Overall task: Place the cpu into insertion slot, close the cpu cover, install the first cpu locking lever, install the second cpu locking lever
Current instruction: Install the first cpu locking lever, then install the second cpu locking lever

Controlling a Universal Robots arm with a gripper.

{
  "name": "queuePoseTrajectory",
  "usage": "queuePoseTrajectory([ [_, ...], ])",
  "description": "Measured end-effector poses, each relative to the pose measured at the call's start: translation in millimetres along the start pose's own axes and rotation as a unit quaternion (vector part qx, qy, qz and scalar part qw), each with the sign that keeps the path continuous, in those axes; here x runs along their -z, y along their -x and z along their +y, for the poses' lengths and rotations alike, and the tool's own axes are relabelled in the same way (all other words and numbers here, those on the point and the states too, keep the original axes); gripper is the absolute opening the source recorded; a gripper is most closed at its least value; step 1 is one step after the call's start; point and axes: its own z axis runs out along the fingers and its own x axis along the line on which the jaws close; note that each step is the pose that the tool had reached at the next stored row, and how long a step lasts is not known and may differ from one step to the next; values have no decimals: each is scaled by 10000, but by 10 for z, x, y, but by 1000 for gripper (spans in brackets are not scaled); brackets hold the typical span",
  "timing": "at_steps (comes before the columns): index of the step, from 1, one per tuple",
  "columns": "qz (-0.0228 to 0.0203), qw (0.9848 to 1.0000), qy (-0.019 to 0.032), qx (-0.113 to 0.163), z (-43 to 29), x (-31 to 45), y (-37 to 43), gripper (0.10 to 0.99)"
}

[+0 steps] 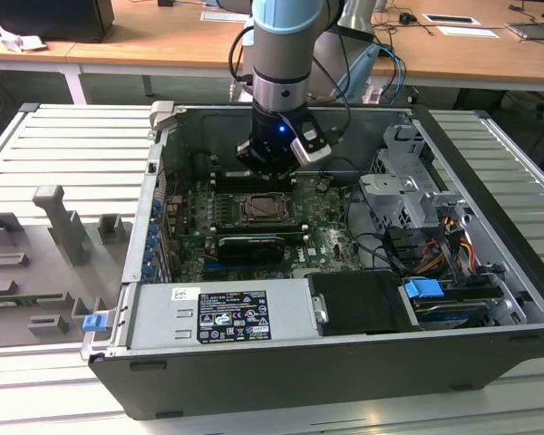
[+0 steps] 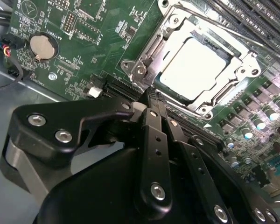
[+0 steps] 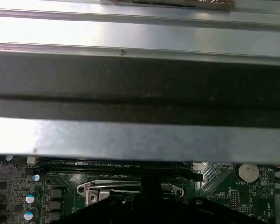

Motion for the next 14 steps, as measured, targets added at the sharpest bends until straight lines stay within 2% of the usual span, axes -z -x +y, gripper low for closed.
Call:
queuePoseTrajectory([
  [12,0,10000,1,0,-125,11,-5,106],
  [13,0,10000,1,-1,-129,20,-5,106],
  [14,0,10000,1,-1,-122,99,-2,106],
])
